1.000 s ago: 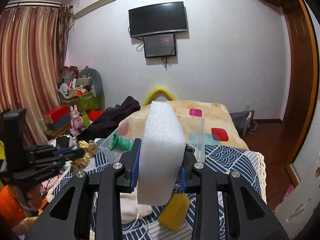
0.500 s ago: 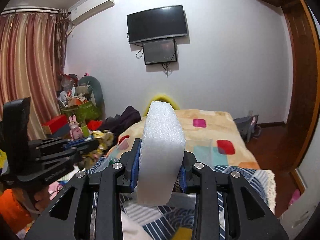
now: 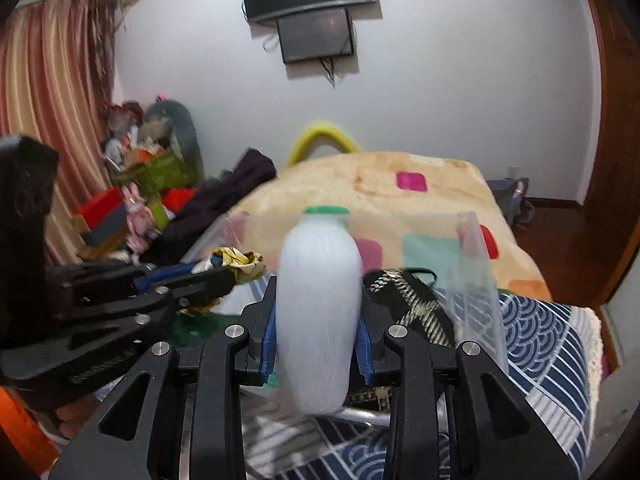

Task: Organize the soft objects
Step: 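Lower the floral cloth into the box with the left tool while the right tool places the foam block in, then grasp the yellow sponge with the right tool while the left tool grasps the bagged steel-wool scrubber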

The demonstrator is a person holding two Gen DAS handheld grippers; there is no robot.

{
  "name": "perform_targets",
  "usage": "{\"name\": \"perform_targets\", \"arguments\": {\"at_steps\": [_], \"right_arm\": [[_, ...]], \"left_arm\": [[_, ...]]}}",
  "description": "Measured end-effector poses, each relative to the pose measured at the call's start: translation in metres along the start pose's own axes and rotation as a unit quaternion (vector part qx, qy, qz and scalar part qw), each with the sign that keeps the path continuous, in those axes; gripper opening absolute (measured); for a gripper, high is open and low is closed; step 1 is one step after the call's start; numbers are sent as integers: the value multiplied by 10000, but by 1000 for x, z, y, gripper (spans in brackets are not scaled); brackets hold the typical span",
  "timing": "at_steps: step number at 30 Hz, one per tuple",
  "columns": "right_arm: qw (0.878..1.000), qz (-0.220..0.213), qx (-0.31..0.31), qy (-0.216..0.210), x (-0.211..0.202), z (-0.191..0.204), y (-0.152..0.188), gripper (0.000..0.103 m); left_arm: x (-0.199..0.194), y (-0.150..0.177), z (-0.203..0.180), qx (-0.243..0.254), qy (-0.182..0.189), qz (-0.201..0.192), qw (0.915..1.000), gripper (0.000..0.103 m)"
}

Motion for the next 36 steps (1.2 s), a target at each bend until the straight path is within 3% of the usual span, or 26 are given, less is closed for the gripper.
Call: {"name": "perform_targets", "arguments": {"at_steps": [4,7,14,22,27,36], "right_arm": [[10000,50,-58,1,-11,-1,3,31],[10000,-37,-31,7,-22,-4,-2,43],[9996,-256,6,107,-45,-7,-17,46],[9983,-517,-48,256,-79,-2,-17,65],[9978,-570,-47,330,-90,-1,-9,74],[9973,-318,-20,665,-91,-6,30,79]], "left_arm": [[1,6,-7,41,74,33,10000,36],[-4,8,-11,80,84,1,9999,39],[-36,1,-12,82,23,-305,9995,53],[-80,4,-8,168,-178,-630,9977,80],[-95,21,-3,253,-400,-683,9965,91],[-90,69,11,-59,-361,-284,9989,92]]}}
Point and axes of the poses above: each gripper's, at about its wrist camera, not at the fingertips, and x roughly the way its jaws point, z to its left, y to its underside, the point moved 10 cm from there along x, roughly the way its jaws point, and after that the axes turned 6 degrees about -y, right-handed, at the moved point
